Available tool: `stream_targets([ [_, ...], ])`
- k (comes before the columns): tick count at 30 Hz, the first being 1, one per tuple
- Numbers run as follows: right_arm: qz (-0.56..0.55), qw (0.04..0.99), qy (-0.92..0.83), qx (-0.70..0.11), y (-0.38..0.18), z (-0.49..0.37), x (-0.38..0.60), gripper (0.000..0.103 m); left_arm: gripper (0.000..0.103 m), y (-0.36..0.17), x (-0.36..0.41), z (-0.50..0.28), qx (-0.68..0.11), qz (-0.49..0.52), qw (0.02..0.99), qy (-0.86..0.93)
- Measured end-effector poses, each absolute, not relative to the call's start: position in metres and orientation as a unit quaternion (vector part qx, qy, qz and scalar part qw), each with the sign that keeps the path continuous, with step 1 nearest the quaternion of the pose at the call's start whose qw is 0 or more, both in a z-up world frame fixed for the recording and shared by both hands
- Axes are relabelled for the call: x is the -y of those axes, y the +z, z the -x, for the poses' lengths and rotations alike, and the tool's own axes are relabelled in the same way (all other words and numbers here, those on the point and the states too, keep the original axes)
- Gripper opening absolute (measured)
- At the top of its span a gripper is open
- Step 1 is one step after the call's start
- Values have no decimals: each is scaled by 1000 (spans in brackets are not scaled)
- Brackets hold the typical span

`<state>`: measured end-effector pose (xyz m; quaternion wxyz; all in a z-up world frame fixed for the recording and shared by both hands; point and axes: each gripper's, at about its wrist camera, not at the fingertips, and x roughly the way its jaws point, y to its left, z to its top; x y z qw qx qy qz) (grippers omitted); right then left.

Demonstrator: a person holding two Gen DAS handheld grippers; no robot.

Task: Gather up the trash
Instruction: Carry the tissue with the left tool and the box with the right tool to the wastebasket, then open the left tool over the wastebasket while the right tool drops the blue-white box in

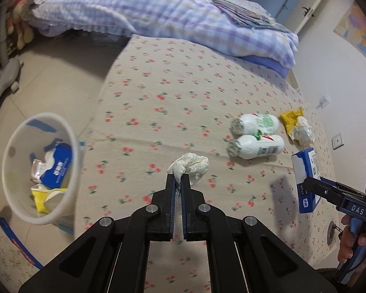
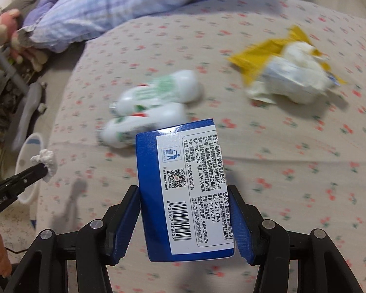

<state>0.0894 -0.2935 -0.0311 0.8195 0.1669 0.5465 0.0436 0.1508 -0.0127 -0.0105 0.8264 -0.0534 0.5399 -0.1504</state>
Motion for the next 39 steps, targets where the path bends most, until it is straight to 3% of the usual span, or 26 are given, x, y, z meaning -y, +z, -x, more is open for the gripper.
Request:
stream_targets([
  [17, -127, 818, 124, -547, -27, -129, 176, 61, 4, -23, -134, -155, -533, 121, 837, -37],
  [27, -111, 817, 148, -546, -29, -144, 127, 61, 9, -32, -170, -165, -522, 121, 844, -15],
  [28, -110, 817, 150, -546, -29, -145, 123, 61, 23, -34, -171, -165, -526, 115, 843, -6],
  [29, -108, 817, 152, -545, -29, -146, 119, 61, 57, -35, -172, -166, -532, 109, 840, 1],
  [31, -105, 817, 156, -545, -30, -149, 110, 61, 93, -37, -175, -162, -529, 95, 843, 27],
  [39, -96, 812, 174, -548, -35, -155, 74, 61, 97, -32, -200, -144, -517, 79, 851, 50],
])
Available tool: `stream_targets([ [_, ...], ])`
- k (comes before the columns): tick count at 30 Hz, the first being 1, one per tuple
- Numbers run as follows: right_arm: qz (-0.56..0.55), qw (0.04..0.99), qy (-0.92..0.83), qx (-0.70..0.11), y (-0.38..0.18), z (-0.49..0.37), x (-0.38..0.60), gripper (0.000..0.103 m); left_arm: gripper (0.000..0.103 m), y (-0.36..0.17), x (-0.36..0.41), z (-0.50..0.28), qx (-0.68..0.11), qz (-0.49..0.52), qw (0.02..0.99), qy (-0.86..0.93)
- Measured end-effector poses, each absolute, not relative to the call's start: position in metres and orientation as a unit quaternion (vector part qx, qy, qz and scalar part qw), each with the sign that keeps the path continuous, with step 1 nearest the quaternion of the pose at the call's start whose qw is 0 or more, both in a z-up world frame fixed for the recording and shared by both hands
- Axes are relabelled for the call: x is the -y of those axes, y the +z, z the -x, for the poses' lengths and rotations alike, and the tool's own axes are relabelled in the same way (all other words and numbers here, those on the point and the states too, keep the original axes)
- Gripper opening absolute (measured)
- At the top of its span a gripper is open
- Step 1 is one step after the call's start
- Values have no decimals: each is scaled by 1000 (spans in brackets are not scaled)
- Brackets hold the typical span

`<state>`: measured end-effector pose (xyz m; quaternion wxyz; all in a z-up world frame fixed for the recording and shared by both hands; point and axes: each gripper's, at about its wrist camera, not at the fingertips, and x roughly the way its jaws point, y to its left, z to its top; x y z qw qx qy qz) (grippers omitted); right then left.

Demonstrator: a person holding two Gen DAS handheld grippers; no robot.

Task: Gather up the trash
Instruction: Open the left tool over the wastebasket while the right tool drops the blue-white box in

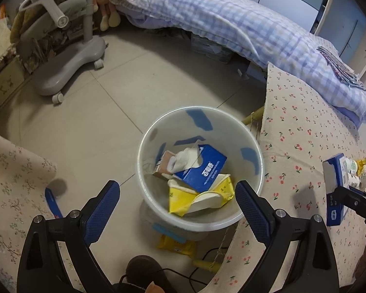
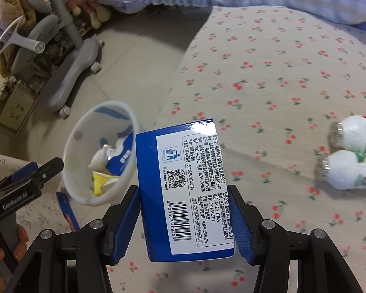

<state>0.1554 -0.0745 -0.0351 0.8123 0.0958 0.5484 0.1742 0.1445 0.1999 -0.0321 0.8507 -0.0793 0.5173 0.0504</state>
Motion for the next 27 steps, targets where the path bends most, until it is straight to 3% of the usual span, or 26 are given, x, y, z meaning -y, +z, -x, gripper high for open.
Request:
stream_targets([
  [24, -88, 815, 229, -525, -58, -191, -36, 62, 97, -39, -252, -119, -520, 62, 849, 71],
  [26, -94, 814, 240, -520, -58, -192, -39, 69, 97, -38, -251, -118, -519, 62, 850, 69],
  [27, -97, 814, 244, -518, -57, -192, -41, 79, 97, -38, -251, -118, -519, 62, 850, 68],
])
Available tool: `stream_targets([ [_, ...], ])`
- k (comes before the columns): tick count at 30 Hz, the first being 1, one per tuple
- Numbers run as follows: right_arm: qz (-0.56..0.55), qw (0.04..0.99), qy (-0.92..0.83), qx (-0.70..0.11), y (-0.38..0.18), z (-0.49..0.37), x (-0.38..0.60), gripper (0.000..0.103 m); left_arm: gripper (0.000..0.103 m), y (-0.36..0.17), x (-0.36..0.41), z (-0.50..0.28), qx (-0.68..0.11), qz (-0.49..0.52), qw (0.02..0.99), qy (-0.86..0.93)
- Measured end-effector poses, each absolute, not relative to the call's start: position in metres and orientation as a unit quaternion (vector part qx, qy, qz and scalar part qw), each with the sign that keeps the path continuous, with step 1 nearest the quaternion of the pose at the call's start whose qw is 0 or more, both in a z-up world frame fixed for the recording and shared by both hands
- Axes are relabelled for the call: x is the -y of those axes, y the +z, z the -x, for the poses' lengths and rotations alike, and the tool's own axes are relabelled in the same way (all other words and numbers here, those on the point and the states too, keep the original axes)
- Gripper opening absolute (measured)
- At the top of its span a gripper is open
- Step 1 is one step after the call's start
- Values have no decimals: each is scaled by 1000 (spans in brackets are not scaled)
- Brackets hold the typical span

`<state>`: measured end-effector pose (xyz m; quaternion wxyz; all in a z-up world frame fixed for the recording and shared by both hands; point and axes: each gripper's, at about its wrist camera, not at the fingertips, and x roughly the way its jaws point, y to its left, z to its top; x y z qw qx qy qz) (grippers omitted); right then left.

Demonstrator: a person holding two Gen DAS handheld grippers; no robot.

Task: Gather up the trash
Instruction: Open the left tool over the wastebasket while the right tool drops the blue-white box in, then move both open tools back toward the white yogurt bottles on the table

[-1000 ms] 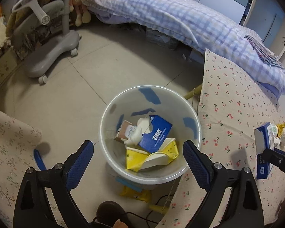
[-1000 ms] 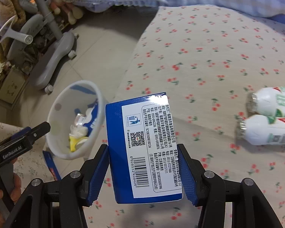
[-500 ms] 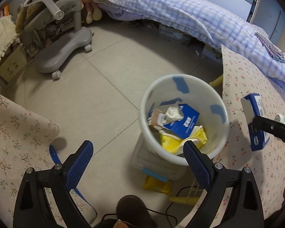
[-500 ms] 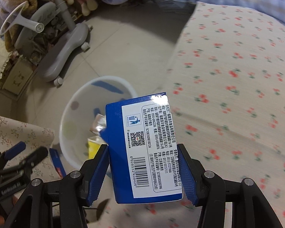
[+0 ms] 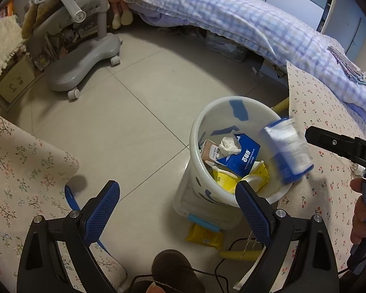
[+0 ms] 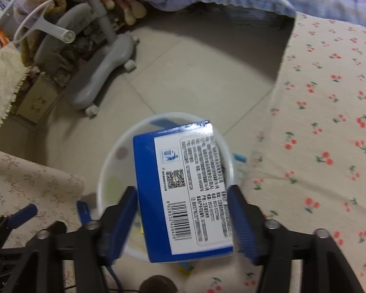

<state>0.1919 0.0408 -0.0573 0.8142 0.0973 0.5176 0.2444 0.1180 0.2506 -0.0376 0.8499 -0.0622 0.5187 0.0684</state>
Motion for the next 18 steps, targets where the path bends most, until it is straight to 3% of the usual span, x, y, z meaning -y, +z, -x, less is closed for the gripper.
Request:
stream_targets([
  [18, -67, 837, 191, -508, -35, -166, 10, 81, 97, -30, -222, -120, -534, 78, 841, 34],
])
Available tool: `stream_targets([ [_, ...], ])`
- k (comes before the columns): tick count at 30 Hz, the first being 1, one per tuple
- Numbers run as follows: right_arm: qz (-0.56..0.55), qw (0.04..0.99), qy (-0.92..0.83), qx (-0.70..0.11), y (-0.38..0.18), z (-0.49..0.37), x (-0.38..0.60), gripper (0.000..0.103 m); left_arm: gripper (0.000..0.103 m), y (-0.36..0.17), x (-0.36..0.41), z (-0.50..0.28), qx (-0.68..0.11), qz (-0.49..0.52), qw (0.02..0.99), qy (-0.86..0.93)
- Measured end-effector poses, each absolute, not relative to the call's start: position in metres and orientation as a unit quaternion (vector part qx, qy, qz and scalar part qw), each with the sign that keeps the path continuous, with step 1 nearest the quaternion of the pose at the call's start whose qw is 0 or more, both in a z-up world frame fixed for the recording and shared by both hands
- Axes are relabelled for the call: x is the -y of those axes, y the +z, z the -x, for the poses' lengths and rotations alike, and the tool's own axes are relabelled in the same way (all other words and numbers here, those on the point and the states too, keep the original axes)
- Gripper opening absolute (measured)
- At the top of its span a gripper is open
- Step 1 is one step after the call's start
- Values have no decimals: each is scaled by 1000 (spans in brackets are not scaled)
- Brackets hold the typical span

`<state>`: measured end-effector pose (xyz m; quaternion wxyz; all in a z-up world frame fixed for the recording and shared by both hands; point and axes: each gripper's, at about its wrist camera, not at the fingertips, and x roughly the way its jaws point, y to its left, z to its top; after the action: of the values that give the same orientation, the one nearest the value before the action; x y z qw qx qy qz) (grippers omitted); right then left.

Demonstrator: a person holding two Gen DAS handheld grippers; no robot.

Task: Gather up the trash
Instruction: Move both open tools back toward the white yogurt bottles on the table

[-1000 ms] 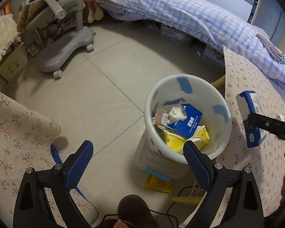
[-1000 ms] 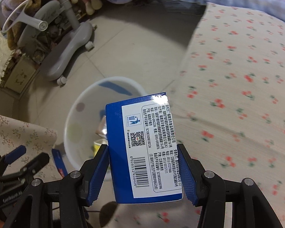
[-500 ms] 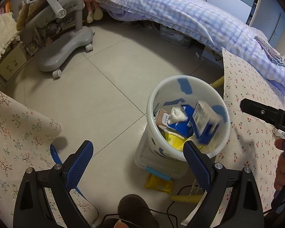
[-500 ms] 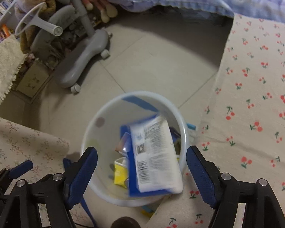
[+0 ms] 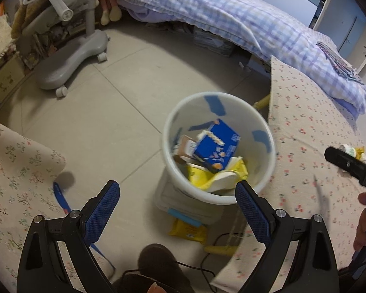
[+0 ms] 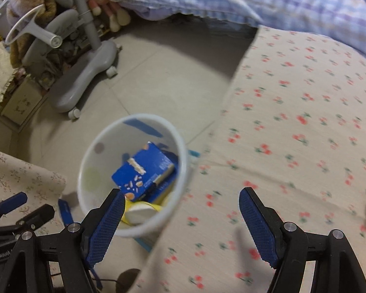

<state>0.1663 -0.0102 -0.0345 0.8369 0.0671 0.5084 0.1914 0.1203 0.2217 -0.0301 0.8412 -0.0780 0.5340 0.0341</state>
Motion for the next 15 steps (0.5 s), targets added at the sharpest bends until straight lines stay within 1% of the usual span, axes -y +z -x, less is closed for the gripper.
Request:
stream_targets([
  [8, -61, 845, 131, -514, -33, -155, 76, 81, 97, -23, -178, -132, -540, 73, 839, -1],
  [15, -78, 851, 64, -516, -32, -151, 157, 81, 97, -14, -131, -143, -540, 58, 839, -32],
])
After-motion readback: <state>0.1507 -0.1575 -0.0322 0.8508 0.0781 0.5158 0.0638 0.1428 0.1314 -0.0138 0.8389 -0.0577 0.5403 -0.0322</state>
